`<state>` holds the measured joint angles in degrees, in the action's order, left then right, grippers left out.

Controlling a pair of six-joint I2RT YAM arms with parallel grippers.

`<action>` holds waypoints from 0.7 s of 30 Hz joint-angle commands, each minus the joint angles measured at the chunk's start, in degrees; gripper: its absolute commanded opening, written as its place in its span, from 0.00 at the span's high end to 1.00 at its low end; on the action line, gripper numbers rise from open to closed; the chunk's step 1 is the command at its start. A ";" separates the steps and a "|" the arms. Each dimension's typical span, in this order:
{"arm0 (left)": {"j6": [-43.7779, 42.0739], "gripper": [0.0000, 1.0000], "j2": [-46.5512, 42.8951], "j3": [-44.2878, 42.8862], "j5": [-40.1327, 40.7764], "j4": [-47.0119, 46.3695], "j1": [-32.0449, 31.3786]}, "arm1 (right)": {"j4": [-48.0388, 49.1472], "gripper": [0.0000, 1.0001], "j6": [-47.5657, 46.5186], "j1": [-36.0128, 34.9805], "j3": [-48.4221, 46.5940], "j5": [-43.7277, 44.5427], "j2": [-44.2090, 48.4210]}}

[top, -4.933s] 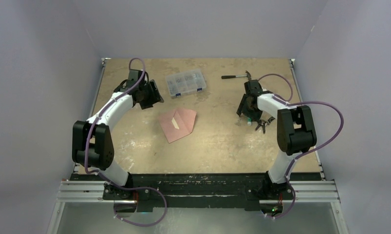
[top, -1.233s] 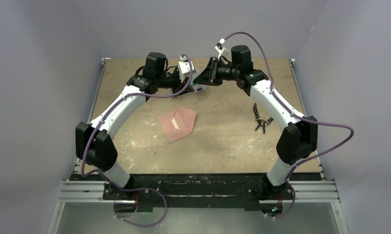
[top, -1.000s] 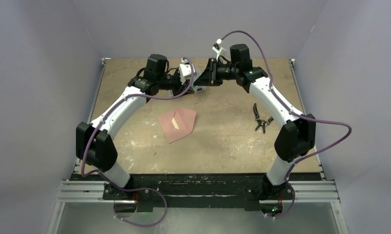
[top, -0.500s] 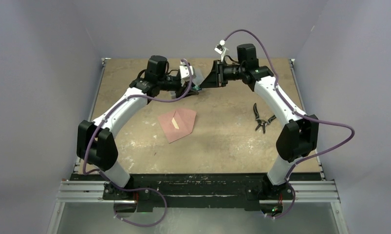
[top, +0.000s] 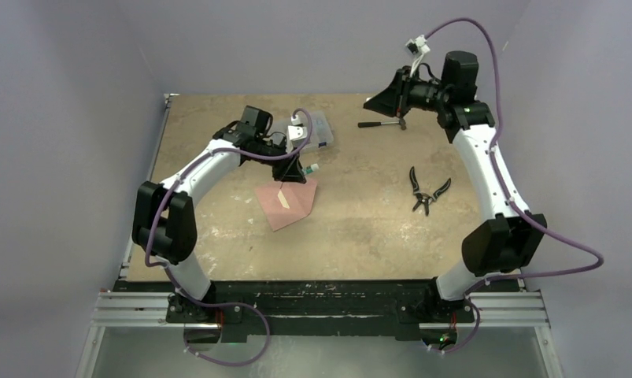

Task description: Place the letter into the envelope and seal it

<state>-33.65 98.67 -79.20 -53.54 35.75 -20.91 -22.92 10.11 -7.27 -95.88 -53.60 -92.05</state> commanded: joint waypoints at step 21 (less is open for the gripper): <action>14.05 1.00 -8.44 1.39 3.40 -14.49 -0.10 | -10.27 1.00 11.30 -12.07 14.38 61.94 -14.30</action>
<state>-24.36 93.19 -78.83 -50.26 25.74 -21.02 -33.56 19.57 -16.67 -83.55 1.19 -104.07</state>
